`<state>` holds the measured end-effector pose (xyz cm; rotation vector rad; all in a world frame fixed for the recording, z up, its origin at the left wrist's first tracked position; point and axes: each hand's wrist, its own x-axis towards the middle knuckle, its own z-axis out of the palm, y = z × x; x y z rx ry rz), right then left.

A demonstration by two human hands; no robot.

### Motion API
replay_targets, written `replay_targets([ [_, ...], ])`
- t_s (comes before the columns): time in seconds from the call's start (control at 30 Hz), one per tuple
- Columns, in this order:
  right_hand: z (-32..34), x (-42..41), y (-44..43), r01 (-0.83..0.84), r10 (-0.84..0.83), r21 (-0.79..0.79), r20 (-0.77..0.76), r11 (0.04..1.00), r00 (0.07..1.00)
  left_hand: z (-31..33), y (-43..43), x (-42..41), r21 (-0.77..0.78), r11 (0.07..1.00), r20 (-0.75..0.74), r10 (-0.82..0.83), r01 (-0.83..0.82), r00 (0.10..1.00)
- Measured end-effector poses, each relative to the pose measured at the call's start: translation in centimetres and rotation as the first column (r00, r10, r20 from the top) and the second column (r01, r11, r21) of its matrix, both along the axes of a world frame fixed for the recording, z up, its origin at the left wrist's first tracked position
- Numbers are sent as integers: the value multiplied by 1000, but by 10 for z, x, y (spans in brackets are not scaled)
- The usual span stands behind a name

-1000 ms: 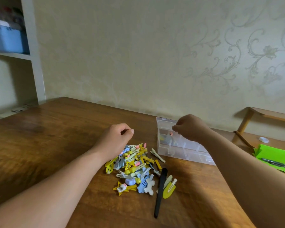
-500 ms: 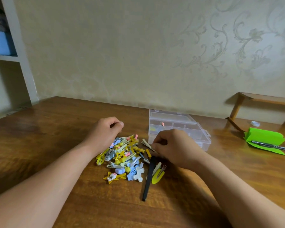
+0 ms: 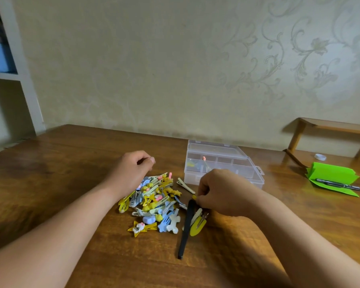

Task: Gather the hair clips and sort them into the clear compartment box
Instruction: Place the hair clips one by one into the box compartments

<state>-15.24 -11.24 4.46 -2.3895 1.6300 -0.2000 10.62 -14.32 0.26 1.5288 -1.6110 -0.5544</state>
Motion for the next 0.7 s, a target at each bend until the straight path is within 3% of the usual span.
replay_targets([
  [0.07, 4, -3, 1, 20, -18, -37, 41, 999, 999, -1, -1, 1, -2, 1000, 3, 0, 0, 1000],
  [0.2, 27, -18, -20, 163, -111, -154, 298, 975, 948, -3, -2, 1, -6, 1000, 4, -2, 2, 1000],
  [0.3, 38, -27, -61, 282, -230, -75, 404, 956, 885, -3, -4, 2, 0, 1000, -7, -3, 3, 1000],
  [0.5, 23, -12, -132, 369, -381, 100, 319, 924, 867, -3, -5, 3, 9, 1000, -23, -2, 2, 1000],
  [0.7, 11, -1, -153, 406, -417, 97, 173, 909, 892, -3, -5, 4, 7, 1000, -9, -2, 2, 1000],
])
